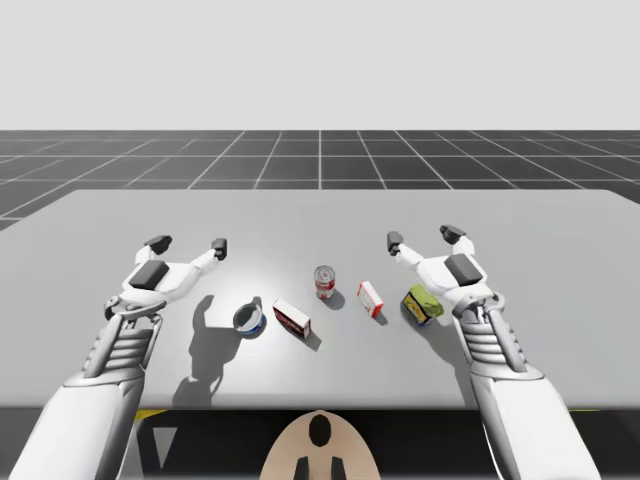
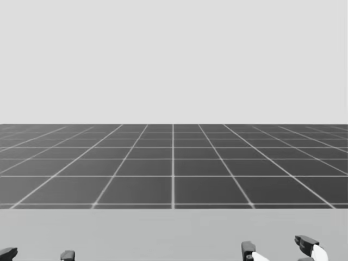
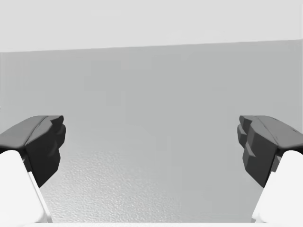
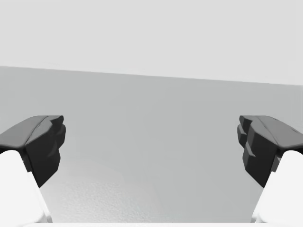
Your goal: Grasp the soup can and hold it up.
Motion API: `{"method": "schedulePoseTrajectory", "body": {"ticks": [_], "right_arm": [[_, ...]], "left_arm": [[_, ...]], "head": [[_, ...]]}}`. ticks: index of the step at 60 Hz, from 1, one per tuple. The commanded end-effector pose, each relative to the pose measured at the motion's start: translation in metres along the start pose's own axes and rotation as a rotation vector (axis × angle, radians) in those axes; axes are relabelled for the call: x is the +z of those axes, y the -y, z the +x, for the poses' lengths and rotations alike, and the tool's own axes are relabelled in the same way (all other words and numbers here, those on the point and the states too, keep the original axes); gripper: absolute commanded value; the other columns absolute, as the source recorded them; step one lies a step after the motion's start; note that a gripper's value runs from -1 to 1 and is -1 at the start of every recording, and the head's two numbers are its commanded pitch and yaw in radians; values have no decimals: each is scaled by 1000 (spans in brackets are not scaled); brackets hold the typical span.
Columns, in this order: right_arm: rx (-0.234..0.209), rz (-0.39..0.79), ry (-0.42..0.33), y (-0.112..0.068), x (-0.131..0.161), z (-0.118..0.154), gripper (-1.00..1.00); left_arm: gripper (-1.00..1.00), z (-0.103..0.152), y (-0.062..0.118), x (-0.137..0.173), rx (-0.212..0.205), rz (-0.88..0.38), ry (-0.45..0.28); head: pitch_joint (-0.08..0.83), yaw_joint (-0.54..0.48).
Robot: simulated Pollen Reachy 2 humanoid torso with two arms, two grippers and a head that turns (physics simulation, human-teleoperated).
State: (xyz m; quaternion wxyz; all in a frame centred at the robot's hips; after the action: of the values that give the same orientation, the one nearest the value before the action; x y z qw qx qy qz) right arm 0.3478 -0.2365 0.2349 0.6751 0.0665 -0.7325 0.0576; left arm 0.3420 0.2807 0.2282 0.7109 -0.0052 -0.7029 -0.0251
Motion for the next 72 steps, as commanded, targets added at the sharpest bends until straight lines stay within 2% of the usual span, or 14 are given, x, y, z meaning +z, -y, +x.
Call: {"method": "schedulePoseTrajectory", "body": {"ticks": [1,2,9,26,43,55,59,61,69,72], "right_arm": [[-13,-29,2,-2,2,0,-1000],[6,-20,2,-2,2,0,-1000],[-2,11,-17,-1,2,2,-1000],[-1,-11,-14,0,1,3,-1000],[1,-13,-18,0,1,4,-1000],[14,18,-30,-7,2,6,-1000],[8,89,-32,-12,7,11,-1000],[31,135,-35,-18,10,15,-1000],[17,274,-114,-35,20,30,-1000],[19,369,-156,-43,23,37,-1000]], "left_arm": [[-1000,1,-1,1,-2,3,13],[-1000,1,-1,1,-3,3,14],[-1000,0,0,1,-8,6,19],[-1000,0,-1,1,-21,8,26],[-1000,2,-1,2,-27,7,33],[-1000,2,-1,2,-32,8,33],[-1000,3,0,2,-37,9,36],[-1000,3,0,3,-38,11,38],[-1000,3,0,3,-38,12,37],[-1000,2,0,2,-41,13,36]], "head": [[5,-3],[7,-3],[47,3],[350,21],[569,-3],[617,-14],[615,-17],[613,-15],[613,-16],[615,-16]]}}
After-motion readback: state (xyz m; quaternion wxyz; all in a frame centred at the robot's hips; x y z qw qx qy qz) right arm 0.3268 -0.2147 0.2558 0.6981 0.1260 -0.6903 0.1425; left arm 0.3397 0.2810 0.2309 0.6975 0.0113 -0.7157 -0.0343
